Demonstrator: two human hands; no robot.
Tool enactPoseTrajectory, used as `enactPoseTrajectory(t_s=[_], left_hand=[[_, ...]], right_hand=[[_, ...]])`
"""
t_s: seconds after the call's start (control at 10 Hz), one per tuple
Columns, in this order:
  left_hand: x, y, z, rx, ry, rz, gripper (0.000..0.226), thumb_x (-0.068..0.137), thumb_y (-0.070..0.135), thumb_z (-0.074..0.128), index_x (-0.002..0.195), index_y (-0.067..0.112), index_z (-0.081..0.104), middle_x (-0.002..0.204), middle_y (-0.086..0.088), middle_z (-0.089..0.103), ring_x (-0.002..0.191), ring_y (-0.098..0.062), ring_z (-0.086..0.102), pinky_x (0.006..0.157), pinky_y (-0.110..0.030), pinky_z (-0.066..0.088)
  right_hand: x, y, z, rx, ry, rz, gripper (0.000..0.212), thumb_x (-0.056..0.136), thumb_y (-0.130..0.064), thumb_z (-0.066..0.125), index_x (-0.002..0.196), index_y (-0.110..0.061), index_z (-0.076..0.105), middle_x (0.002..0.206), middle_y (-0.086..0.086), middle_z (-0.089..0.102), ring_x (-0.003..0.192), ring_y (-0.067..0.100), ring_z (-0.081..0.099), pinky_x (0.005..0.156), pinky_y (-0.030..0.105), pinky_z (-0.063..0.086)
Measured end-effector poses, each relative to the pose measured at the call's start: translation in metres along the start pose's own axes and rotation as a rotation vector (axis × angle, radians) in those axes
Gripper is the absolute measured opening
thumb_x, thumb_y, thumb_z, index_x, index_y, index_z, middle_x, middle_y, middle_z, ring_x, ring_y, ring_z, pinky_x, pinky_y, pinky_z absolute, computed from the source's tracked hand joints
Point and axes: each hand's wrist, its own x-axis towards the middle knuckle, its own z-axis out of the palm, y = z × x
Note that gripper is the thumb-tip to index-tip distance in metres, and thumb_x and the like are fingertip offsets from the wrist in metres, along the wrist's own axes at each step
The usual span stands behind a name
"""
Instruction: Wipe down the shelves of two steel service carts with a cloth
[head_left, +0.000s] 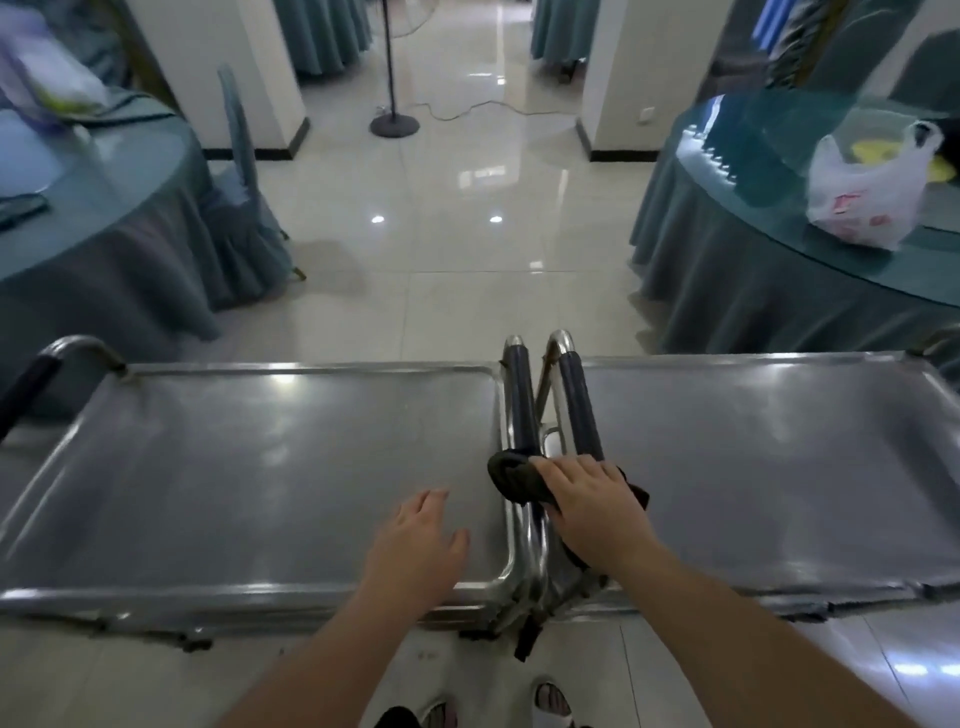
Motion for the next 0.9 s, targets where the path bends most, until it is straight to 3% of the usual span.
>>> enactPoseTrajectory(t_s=[0.1, 0.2, 0.3, 0.5, 0.7, 0.9], left_hand=[[-0.006, 0.006, 0.006, -0.008, -0.004, -0.064, 0.067, 0.104, 0.045, 0.051, 0.164, 0.023, 0.032, 0.166, 0.001, 0.036, 0.152, -0.019, 0.034, 0.124, -0.038, 0.031], [-0.014, 0.011, 0.015, 0.009, -0.003, -0.109, 0.067, 0.104, 0.042, 0.051, 0.165, 0.024, 0.03, 0.166, 0.001, 0.035, 0.151, -0.019, 0.035, 0.123, -0.036, 0.031], [-0.022, 0.018, 0.025, 0.041, 0.007, -0.126, 0.066, 0.104, 0.042, 0.05, 0.165, 0.024, 0.03, 0.165, 0.001, 0.037, 0.15, -0.019, 0.036, 0.122, -0.034, 0.031], [-0.026, 0.031, 0.028, 0.074, 0.034, -0.108, 0.066, 0.104, 0.044, 0.051, 0.164, 0.025, 0.031, 0.164, 0.003, 0.04, 0.149, -0.017, 0.037, 0.123, -0.033, 0.03], [-0.013, 0.041, 0.013, 0.068, 0.047, -0.047, 0.068, 0.103, 0.041, 0.052, 0.165, 0.025, 0.028, 0.166, 0.002, 0.036, 0.152, -0.018, 0.033, 0.123, -0.036, 0.031], [0.008, 0.057, -0.018, 0.128, 0.122, 0.029, 0.066, 0.103, 0.042, 0.051, 0.164, 0.027, 0.031, 0.164, 0.004, 0.038, 0.149, -0.019, 0.037, 0.121, -0.035, 0.033]], right_hand=[[0.01, 0.004, 0.025, 0.087, -0.14, -0.121, 0.057, 0.104, -0.044, 0.05, 0.159, -0.033, 0.039, 0.156, -0.01, 0.05, 0.143, 0.022, 0.047, 0.118, 0.043, 0.036], [0.005, 0.011, 0.055, 0.114, -0.338, -0.177, 0.067, 0.105, -0.064, 0.034, 0.166, -0.045, 0.012, 0.173, -0.024, 0.004, 0.162, 0.013, -0.005, 0.129, 0.04, 0.011], [0.003, 0.02, 0.063, 0.105, -0.36, -0.223, 0.072, 0.103, -0.072, 0.027, 0.165, -0.048, 0.0, 0.17, -0.028, -0.013, 0.157, 0.01, -0.024, 0.129, 0.039, 0.002], [0.006, 0.025, 0.053, 0.088, -0.372, -0.266, 0.079, 0.098, -0.074, 0.03, 0.165, -0.047, -0.004, 0.172, -0.024, -0.011, 0.158, 0.009, -0.017, 0.127, 0.039, -0.008], [0.0, 0.015, 0.035, 0.184, -0.308, -0.143, 0.074, 0.099, -0.069, 0.035, 0.164, -0.045, 0.011, 0.173, -0.025, 0.005, 0.161, 0.009, -0.002, 0.128, 0.04, 0.001], [0.016, 0.002, -0.008, 0.248, -0.274, 0.083, 0.079, 0.098, -0.057, 0.047, 0.166, -0.042, 0.01, 0.174, -0.014, 0.016, 0.161, 0.019, 0.013, 0.129, 0.048, 0.014]])
